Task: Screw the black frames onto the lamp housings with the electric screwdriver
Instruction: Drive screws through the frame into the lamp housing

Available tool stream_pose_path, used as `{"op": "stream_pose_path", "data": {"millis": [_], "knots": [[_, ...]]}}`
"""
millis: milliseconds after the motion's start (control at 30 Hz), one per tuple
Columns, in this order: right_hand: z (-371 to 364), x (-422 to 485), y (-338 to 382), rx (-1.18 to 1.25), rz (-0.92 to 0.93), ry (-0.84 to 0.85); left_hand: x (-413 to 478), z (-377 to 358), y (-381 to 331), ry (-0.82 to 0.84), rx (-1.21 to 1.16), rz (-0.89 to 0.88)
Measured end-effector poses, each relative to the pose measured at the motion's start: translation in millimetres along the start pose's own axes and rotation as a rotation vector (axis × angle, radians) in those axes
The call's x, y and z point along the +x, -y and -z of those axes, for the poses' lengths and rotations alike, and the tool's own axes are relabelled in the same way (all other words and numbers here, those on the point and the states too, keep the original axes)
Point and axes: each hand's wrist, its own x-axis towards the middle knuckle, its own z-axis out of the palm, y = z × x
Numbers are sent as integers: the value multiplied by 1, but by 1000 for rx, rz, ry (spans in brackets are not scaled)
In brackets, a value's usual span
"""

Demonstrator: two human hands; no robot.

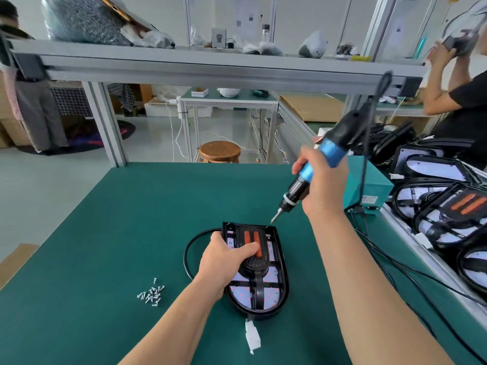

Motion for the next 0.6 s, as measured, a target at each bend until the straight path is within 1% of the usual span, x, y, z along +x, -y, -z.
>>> {"op": "stream_pose_path", "data": {"millis": [67, 100, 167, 233, 300, 433, 533, 600], "knots": [[10, -2, 7, 132, -39, -62, -1, 0, -1, -1, 4, -1], [16, -8, 8, 204, -90, -92, -2, -1, -1, -4, 4, -3], [32, -25, 2, 328, -243, -178, -3, -1, -2, -9, 10, -2], [49, -46, -8, 392, -384, -281, -3, -1, -3, -9, 19, 1], [63, -66, -19, 435, -467, -356, -5, 0, -4, -7, 31, -1], [83, -93, -37, 493, -530, -386, -7, 0, -4, -3, 49, 1], [92, -95, -43, 576, -572, -366, -11, -3, -1, -25, 75, -6], [95, -94, -46, 586, -583, -340, -13, -5, 2, -61, 104, -13]]}}
